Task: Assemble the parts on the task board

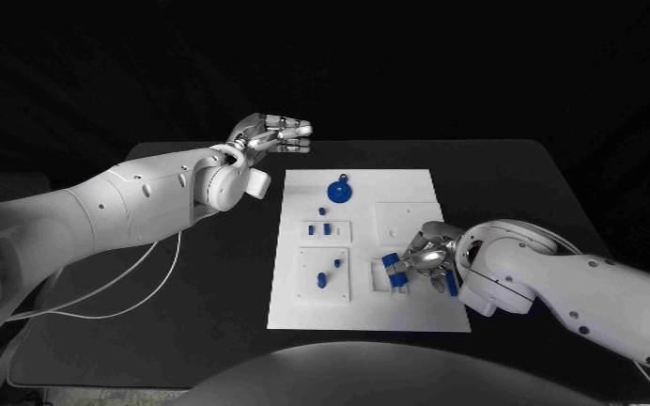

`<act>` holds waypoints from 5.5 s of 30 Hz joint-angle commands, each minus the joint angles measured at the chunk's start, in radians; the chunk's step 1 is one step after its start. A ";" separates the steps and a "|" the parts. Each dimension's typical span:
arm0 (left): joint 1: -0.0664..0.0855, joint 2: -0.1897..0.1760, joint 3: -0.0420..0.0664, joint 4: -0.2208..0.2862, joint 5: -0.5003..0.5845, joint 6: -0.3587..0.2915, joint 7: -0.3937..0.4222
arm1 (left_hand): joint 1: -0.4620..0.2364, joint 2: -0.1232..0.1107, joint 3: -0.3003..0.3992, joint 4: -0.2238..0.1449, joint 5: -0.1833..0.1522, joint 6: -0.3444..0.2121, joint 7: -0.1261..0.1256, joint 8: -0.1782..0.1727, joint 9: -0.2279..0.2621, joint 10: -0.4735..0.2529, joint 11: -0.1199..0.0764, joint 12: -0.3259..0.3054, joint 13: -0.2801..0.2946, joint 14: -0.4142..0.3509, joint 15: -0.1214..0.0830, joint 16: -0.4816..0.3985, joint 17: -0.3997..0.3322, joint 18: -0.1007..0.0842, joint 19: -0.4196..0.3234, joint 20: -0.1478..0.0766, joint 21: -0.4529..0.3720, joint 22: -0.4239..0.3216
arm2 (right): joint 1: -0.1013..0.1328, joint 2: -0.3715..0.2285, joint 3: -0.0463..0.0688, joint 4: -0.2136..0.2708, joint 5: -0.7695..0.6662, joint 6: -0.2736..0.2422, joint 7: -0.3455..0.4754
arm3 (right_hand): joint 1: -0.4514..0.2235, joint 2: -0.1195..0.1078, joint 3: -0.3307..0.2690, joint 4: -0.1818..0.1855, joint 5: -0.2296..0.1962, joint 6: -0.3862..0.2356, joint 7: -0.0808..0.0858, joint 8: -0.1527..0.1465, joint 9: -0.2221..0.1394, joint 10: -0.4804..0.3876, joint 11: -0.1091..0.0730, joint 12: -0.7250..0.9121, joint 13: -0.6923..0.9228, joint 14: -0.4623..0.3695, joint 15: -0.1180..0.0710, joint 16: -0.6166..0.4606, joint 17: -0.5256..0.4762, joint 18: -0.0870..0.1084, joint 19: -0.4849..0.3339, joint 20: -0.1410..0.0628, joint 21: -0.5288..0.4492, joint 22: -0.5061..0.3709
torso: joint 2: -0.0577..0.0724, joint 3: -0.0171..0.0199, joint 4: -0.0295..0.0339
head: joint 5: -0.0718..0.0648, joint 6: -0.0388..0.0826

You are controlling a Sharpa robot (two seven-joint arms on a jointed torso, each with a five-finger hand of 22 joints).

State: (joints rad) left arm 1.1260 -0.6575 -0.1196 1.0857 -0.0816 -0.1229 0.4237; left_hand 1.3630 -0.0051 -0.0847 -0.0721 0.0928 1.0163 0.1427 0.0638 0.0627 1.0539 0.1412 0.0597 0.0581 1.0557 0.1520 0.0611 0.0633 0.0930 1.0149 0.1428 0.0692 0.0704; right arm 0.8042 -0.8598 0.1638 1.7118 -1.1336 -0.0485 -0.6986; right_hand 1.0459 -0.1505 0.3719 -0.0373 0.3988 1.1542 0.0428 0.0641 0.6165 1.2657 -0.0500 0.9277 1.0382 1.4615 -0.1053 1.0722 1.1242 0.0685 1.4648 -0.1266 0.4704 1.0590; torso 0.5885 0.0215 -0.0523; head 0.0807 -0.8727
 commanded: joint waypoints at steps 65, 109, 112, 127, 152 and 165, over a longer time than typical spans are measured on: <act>0.000 -0.008 0.001 0.008 -0.001 0.022 -0.007 | -0.003 0.014 -0.001 0.012 0.008 -0.001 0.009 0.000 0.000 -0.003 0.012 -0.001 0.001 -0.006 0.005 -0.001 -0.001 -0.009 -0.010 0.006 0.000 0.000 | -0.001 0.067 -0.021 -0.039 -0.159 0.123 -0.058 | -0.172 -0.061 0.162 0.161 -0.350 0.104 -0.041 0.004 -0.025 0.038 -0.015 0.009 0.026 -0.001 -0.007 -0.012 -0.006 -0.008 0.040 -0.009 -0.013 -0.005 | 0.000 0.0005 -0.0019 | -0.001 0.000; 0.000 -0.012 0.000 0.002 -0.001 0.024 -0.013 | 0.000 0.018 -0.002 0.014 0.008 0.001 0.008 0.000 0.000 -0.002 0.011 0.000 0.001 -0.009 0.006 -0.001 -0.001 -0.009 -0.014 0.007 0.000 -0.001 | -0.005 -0.036 -0.011 0.046 -0.084 0.184 0.105 | -0.048 -0.068 -0.073 0.266 -0.350 0.121 -0.054 0.001 0.146 0.079 -0.022 0.016 0.159 0.001 -0.014 -0.025 -0.009 -0.016 0.039 -0.017 -0.004 -0.013 | 0.000 0.0008 -0.0015 | -0.006 0.000; 0.000 -0.013 0.000 0.001 -0.001 0.025 -0.015 | 0.000 0.018 -0.002 0.014 0.008 0.001 0.008 0.000 0.000 -0.001 0.011 0.000 0.001 -0.009 0.005 -0.001 -0.001 -0.009 -0.015 0.007 0.000 -0.001 | -0.006 -0.040 -0.011 0.045 -0.091 0.192 0.116 | -0.036 -0.070 -0.079 0.283 -0.350 0.122 -0.054 0.001 0.147 0.079 -0.023 0.014 0.161 0.001 -0.014 -0.026 -0.009 -0.018 0.040 -0.017 -0.006 -0.013 | 0.000 0.0004 -0.0018 | -0.005 0.000; 0.000 -0.013 -0.001 0.002 -0.001 0.025 -0.017 | 0.000 0.019 -0.003 0.014 0.008 0.001 0.008 0.000 0.000 -0.002 0.011 -0.001 0.000 -0.010 0.005 -0.001 -0.001 -0.010 -0.014 0.006 0.000 -0.001 | -0.020 -0.027 -0.010 0.029 -0.101 0.194 0.108 | -0.013 -0.031 -0.037 0.256 -0.347 0.127 -0.056 0.001 0.155 0.085 -0.023 0.022 0.168 0.003 -0.012 -0.024 -0.009 -0.017 0.040 -0.014 -0.003 -0.011 | 0.000 0.0001 -0.0007 | -0.004 0.000; 0.000 -0.017 -0.001 0.007 -0.007 0.050 -0.045 | 0.001 0.018 -0.003 0.016 0.005 -0.001 0.009 0.000 0.000 -0.005 0.014 -0.001 0.000 -0.012 0.007 -0.001 -0.001 -0.010 -0.016 0.007 0.000 -0.001 | -0.032 0.016 -0.011 -0.023 -0.088 0.218 0.017 | -0.075 -0.017 0.081 0.152 -0.349 0.114 -0.056 0.001 0.159 0.080 -0.023 -0.004 0.166 0.000 -0.012 -0.033 -0.016 -0.022 0.036 -0.015 -0.015 -0.019 | -0.001 -0.0002 -0.0017 | 0.001 0.000; 0.000 -0.018 -0.001 0.013 0.008 0.070 -0.064 | 0.006 0.021 -0.001 0.013 0.006 0.000 0.008 0.000 0.000 -0.007 0.013 0.000 0.000 -0.016 0.008 -0.001 -0.001 -0.010 -0.019 0.008 -0.001 -0.001 | -0.048 0.031 -0.011 -0.042 -0.091 0.222 -0.020 | -0.069 -0.010 0.064 0.120 -0.348 0.115 -0.058 0.001 0.154 0.080 -0.023 -0.001 0.161 0.002 -0.010 -0.031 -0.016 -0.021 0.039 -0.012 -0.019 -0.017 | 0.000 0.0002 -0.0015 | 0.004 0.000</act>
State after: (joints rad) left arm 1.1260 -0.6761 -0.1212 1.0957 -0.0822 -0.0815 0.3675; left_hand 1.3668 0.0071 -0.0896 -0.0617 0.0960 1.0163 0.1427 0.0638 0.0627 1.0468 0.1483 0.0597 0.0581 1.0486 0.1590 0.0611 0.0633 0.0929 1.0005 0.1499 0.0692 0.0705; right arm 0.7656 -0.8291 0.1589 1.6769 -1.2196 0.1469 -0.6745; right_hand 0.9772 -0.1627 0.4310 0.0812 0.0543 1.2725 -0.0143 0.0688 0.7721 1.3507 -0.0712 0.9237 1.1990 1.4643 -0.1151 1.0429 1.1083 0.0529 1.4647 -0.1409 0.4528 1.0406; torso 0.5880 0.0217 -0.0537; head 0.0852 -0.8727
